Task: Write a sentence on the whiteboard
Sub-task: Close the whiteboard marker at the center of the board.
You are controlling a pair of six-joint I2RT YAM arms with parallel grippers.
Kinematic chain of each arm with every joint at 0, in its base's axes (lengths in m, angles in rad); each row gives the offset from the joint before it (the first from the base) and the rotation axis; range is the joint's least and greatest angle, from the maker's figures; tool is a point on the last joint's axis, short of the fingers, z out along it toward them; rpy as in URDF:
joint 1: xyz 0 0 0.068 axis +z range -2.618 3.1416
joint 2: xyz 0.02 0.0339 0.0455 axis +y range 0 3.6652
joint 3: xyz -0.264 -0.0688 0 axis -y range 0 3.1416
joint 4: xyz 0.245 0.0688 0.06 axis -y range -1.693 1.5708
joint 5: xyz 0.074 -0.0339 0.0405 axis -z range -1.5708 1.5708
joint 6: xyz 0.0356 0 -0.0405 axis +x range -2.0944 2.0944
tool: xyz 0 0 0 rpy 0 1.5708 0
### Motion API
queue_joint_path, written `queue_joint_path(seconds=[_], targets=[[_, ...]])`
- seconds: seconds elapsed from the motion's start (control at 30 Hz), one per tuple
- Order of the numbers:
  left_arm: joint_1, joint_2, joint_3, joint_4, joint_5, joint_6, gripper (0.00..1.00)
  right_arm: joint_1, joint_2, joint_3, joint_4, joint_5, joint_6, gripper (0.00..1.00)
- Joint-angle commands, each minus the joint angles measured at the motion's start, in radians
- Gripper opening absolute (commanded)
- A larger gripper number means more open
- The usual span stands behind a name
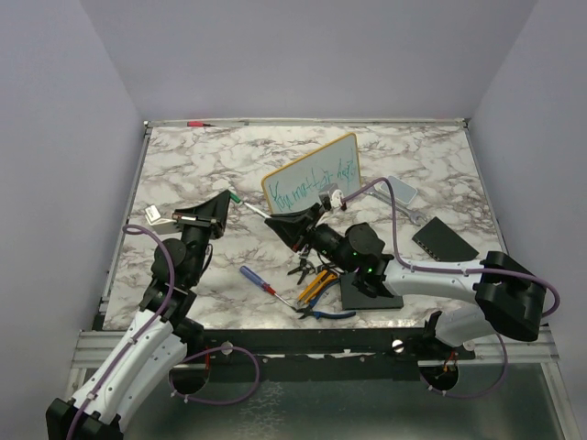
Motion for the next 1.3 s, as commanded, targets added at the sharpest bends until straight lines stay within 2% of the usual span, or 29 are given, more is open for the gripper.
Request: queue_joint_path(seconds=[0.0, 1.27], targets=[[0.005, 0.006, -0.017, 0.023, 0.023, -0.026, 0.00, 0.011, 0.010, 0.023, 0.053, -0.006, -0.028, 0.01], [0.005, 0.021, -0.037, 0.075, 0.055, -0.069, 0.00, 0.015, 0.045, 0.033, 0.056, 0.036, -0.053, 0.01]])
